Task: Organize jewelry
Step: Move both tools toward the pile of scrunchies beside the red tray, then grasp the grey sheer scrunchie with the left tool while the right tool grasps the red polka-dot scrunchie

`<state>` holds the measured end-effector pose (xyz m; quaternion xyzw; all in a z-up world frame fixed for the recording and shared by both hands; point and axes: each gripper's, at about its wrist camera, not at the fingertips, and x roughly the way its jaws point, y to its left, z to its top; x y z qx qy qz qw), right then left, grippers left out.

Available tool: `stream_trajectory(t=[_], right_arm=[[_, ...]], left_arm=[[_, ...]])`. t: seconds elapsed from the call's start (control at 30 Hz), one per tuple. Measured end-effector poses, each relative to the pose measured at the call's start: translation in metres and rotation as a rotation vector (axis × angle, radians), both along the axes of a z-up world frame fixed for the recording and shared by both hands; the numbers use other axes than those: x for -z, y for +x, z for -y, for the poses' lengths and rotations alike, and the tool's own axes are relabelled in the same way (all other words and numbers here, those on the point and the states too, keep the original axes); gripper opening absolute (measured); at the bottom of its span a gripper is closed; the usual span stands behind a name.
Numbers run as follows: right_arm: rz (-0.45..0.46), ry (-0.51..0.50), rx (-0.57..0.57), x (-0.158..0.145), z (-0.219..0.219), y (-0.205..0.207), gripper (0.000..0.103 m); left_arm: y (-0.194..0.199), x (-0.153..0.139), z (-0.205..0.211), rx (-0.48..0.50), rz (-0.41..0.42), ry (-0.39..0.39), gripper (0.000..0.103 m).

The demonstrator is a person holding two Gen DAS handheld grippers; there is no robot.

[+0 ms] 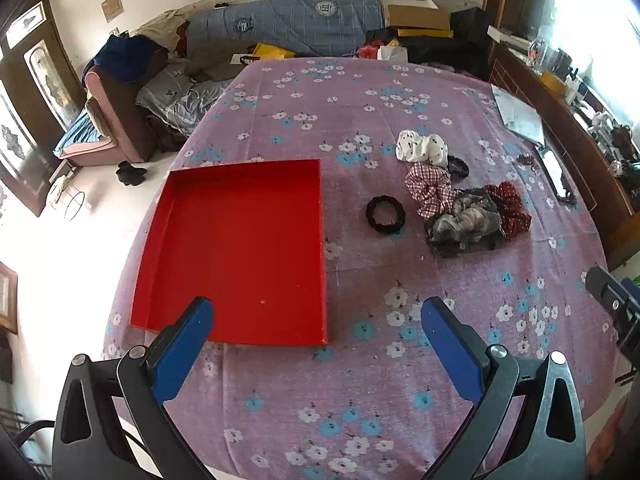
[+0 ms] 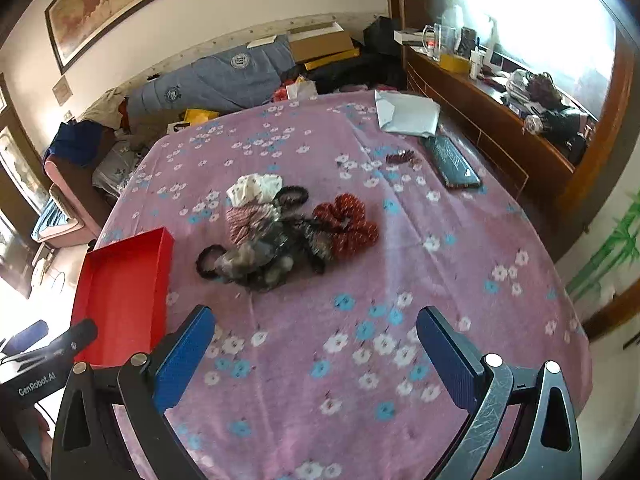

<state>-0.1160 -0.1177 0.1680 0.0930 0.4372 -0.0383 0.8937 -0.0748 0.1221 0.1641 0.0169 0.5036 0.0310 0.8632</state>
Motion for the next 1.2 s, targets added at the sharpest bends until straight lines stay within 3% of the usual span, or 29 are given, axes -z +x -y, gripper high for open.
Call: stream_trajectory(t=[0.3,0.63,0.8,0.97,1.2], right_arm=[[-0.029,0.013,-0.089,0.020,0.035,0.030,0.102],[-0.025,0.103,-0.098,0.039,0.085,0.069,0.098],[-0.052,0.162,-0.100,0.062,0.105,0.097,0.092],[-0.106,0.213,-0.120,0.090,0.109,0.129,0.076],[-0.161,0.270,-0.140,0.122,0.101,0.171,0.068]], left_arm=[[0.010,0.009,0.037,0.011,-0.025,0.020,0.103],[0.051,0.007,0.055,0.065,0.017,-0.135,0.103],[0.088,0.035,0.082,0.145,-0.016,-0.166,0.103],[0.115,0.071,0.101,0.180,-0.064,-0.167,0.101],[0.128,0.091,0.118,0.229,-0.079,-0.188,0.097]])
